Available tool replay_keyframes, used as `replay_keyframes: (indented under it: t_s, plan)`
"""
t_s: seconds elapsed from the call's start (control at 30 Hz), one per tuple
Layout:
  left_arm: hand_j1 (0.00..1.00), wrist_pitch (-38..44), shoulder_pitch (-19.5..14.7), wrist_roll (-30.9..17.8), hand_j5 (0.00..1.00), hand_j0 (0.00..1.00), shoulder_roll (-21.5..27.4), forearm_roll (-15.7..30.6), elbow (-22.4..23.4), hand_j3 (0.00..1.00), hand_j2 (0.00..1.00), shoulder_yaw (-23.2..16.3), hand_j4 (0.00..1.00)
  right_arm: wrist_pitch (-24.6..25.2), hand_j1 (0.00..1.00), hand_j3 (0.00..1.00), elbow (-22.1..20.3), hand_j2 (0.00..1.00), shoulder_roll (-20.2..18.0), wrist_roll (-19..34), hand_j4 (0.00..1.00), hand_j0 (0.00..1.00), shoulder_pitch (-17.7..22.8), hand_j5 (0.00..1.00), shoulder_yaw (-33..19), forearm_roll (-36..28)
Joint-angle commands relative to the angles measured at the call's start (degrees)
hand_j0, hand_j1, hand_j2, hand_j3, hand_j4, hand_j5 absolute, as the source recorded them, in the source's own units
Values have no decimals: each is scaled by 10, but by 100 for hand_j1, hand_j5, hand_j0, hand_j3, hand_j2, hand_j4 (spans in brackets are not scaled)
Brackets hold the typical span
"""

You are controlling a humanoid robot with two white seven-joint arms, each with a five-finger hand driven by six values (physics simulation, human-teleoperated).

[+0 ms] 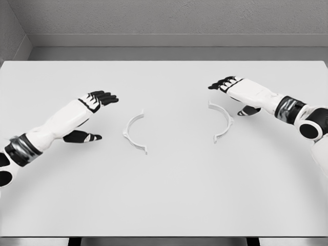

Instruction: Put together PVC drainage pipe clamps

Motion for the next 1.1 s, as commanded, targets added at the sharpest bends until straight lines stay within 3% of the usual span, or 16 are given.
replay_keyframes:
  t_s: [0.0,0.47,1.07]
  plan:
    - [100,0,0,-1,100,100,-14,2,0,100,100,-15,100,1,100,100,0,100,1,0,100,100,0,100,2,-4]
    - [100,0,-21,-2,100,100,-85,1,69,100,100,-19,100,1,100,100,-1,100,3,1,100,100,-1,100,18,-4]
    - [100,0,-20,-2,100,100,-116,-11,68,100,100,-26,100,1,100,100,-10,100,16,2,100,100,-2,100,26,-3]
